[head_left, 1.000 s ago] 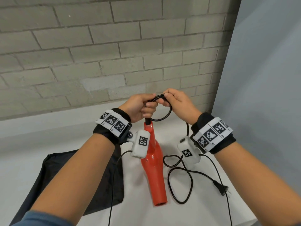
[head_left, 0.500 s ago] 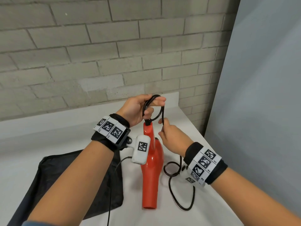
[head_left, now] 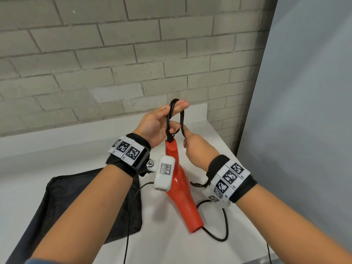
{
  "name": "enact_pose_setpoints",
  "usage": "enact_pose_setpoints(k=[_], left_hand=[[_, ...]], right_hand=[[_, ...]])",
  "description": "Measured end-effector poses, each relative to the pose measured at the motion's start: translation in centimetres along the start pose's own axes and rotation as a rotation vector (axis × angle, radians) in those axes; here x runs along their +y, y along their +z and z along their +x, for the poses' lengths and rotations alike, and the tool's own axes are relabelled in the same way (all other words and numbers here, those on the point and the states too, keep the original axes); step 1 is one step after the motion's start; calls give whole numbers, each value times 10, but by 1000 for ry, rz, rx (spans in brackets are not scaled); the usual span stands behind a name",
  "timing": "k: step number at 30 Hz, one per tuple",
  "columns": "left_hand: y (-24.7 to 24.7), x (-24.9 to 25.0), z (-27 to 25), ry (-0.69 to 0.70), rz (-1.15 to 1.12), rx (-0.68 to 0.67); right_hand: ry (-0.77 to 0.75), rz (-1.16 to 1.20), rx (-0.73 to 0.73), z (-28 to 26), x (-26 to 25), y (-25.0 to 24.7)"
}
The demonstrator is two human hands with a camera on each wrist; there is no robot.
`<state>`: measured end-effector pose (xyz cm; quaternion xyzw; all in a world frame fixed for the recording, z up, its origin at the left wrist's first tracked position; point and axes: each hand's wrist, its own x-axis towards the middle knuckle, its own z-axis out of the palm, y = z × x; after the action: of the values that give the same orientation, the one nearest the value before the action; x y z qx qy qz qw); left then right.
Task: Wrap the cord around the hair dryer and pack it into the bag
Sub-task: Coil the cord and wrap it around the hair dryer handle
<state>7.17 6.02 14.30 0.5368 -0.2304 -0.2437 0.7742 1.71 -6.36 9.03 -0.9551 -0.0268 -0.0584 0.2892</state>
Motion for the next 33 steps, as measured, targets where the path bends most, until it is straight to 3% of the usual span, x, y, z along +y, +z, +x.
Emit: enact_pose_setpoints(k=[6,13,21,23,28,31,33], left_hand=[[1,-4,2,21,-48,58],[0,-11,-1,143,126,138],[7,-23,3,299,508,265],[12,-27,3,312,669,267],[22,-31,4,244,950,246],[29,-28,3,227,1101,197],[34,-25,2,199,1103,161]], right_hand=[[-73,14,-91,-8,-12,2],[-115,94,-52,-24,-10,-6],[41,284,-71,-55,26,7],[-21,244,11,-58,29,1],[-349,-20,330,-47,30,-35],[-510,-92,425,-31,28,-55],[-534,-29,434,-20,23,-64]])
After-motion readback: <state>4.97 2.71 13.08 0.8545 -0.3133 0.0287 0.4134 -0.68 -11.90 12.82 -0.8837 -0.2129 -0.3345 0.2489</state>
